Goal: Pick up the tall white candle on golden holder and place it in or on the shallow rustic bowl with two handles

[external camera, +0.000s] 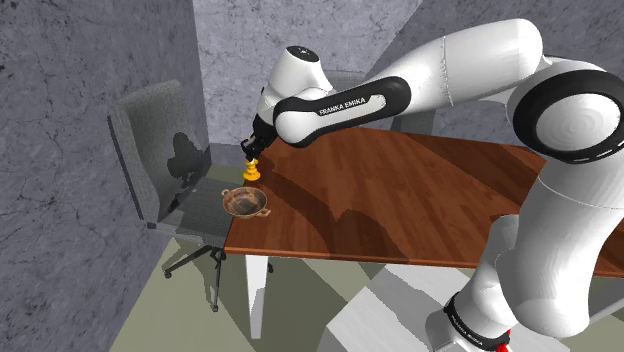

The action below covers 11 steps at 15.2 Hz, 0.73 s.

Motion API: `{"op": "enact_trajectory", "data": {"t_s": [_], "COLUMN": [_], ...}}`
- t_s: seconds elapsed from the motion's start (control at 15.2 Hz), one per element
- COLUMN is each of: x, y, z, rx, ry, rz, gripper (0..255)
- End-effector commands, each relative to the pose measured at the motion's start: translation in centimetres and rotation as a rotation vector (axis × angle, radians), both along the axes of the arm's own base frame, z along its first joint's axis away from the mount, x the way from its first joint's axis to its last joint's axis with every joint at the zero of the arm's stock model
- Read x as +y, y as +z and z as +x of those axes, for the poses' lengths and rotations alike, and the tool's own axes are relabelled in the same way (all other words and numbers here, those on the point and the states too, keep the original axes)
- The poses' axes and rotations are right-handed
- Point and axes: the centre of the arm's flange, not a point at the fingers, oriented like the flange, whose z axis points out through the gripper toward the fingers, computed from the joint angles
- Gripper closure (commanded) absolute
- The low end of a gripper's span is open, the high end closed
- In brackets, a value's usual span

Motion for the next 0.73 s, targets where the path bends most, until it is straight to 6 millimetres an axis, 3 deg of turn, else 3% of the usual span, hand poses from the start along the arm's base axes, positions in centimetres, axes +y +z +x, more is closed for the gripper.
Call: {"op": "enact_trajectory", "data": {"t_s": [0.0,0.2,0.66], "x": [0.0,0.0,0.0], "y": [-1.2,-2.9,-2.9], "z": [-0.1,-0.1,-0.1], "rx": [0.000,0.000,0.000], "ry": [0.000,0.000,0.000], "rz": [0.000,0.000,0.000], "gripper": [255,255,255]}}
